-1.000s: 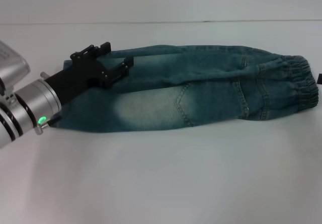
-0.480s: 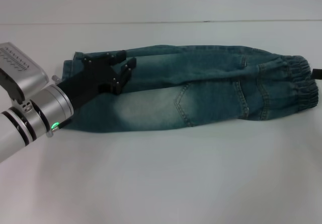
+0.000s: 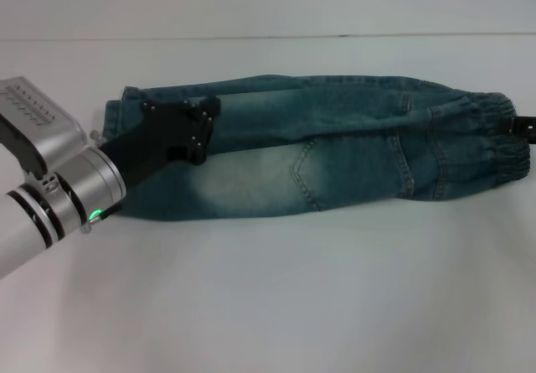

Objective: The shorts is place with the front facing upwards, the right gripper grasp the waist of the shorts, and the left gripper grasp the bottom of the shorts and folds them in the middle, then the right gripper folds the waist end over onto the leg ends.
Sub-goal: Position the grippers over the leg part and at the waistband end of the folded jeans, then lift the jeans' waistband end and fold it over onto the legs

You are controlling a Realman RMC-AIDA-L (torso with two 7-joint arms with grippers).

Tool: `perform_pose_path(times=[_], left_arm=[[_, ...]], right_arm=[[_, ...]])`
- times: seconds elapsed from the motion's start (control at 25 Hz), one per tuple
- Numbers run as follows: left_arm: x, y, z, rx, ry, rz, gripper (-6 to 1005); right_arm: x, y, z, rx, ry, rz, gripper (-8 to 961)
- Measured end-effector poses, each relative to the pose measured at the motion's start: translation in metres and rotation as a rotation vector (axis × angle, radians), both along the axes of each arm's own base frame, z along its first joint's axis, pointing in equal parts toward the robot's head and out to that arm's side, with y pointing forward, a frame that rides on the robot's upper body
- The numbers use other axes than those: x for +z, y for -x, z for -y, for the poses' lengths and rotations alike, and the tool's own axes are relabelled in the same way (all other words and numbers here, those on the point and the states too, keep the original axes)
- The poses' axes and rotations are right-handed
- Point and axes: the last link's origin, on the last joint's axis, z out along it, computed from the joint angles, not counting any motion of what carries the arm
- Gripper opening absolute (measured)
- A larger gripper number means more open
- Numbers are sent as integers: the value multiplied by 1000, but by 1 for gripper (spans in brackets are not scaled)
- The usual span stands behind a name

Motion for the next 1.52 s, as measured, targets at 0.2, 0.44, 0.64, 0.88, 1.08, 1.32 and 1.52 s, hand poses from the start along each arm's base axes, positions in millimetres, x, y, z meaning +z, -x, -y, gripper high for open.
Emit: perform_pose_path(times=[0.2, 0.44, 0.64, 0.88, 1.08, 1.32, 1.52], left_arm=[[-2, 0, 1, -4, 1, -6, 31], [-2, 0, 1, -5, 2, -7, 35], [-2, 1, 2, -4, 4, -9, 39], [-2, 1, 2, -8, -3, -14, 43], [-2, 0, 0, -11, -5, -13, 46], [-8, -5, -4, -6, 8, -23, 50], [-21, -8, -6, -3, -10, -67, 53]], right_arm=[[-9, 4, -2, 21, 28, 25, 810], [-17, 9, -3, 74, 53, 64, 626], [-18, 11, -3, 98, 62, 66, 425], [-17, 16, -4, 107, 60, 53, 150], [-16, 18, -3, 120, 55, 52, 73], [-12, 18, 3, 124, 49, 16, 57], [2, 27, 7, 161, 38, -27, 57]])
